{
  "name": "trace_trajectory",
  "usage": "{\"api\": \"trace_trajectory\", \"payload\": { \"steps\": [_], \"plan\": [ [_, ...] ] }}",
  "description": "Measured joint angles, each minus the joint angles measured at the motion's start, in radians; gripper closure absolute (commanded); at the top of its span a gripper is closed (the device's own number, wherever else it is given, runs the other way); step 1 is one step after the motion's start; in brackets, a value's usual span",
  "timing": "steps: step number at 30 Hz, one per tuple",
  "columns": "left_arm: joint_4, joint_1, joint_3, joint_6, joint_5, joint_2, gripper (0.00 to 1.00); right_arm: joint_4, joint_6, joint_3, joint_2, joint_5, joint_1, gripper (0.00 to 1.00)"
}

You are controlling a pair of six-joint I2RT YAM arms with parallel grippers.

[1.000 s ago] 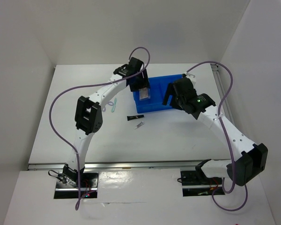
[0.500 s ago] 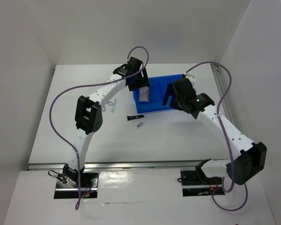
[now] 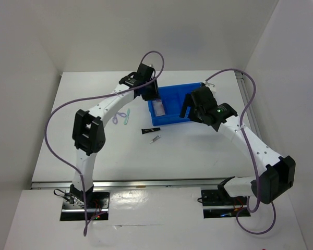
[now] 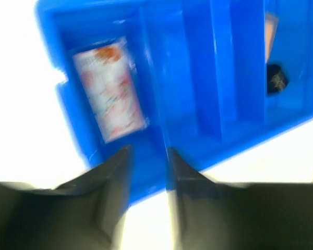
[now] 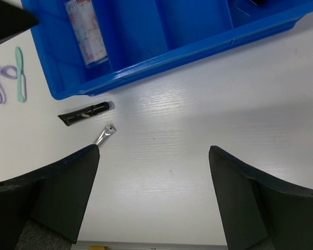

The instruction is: Organize the makeup

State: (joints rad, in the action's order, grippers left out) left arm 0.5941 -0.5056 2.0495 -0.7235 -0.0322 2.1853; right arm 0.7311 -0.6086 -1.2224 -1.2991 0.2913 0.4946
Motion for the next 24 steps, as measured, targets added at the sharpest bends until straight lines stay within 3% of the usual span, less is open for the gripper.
{"api": "trace_trajectory", "payload": {
  "steps": [2,5,7,12,16,20,24],
  "plan": [
    [0.005,-0.001,-0.088,0.016,0.04,-0.098,0.68,-0.003,0.0,0.002,-0.003,0.0,0.0,0.07],
    [0.02,0.007,-0.158,0.037,0.126,-0.227,0.68,-0.014,0.005,0.011,-0.003,-0.008,0.0,0.07],
    [0.035,0.035,-0.163,0.035,0.186,-0.274,0.61,-0.021,0.009,0.02,-0.003,-0.02,0.0,0.07],
    [0.124,0.152,-0.183,-0.024,0.339,-0.27,0.18,-0.029,0.021,0.022,-0.017,-0.039,0.0,0.07],
    [0.15,0.273,-0.288,-0.08,0.328,-0.231,0.22,-0.04,0.029,0.024,-0.019,-0.045,0.0,0.07],
    [0.16,0.388,-0.394,-0.146,0.283,-0.193,0.19,-0.042,0.034,0.033,-0.019,-0.047,-0.007,0.07],
    [0.163,0.403,-0.398,-0.18,0.269,-0.154,0.17,-0.042,0.035,0.043,-0.019,-0.054,-0.01,0.07]
  ]
}}
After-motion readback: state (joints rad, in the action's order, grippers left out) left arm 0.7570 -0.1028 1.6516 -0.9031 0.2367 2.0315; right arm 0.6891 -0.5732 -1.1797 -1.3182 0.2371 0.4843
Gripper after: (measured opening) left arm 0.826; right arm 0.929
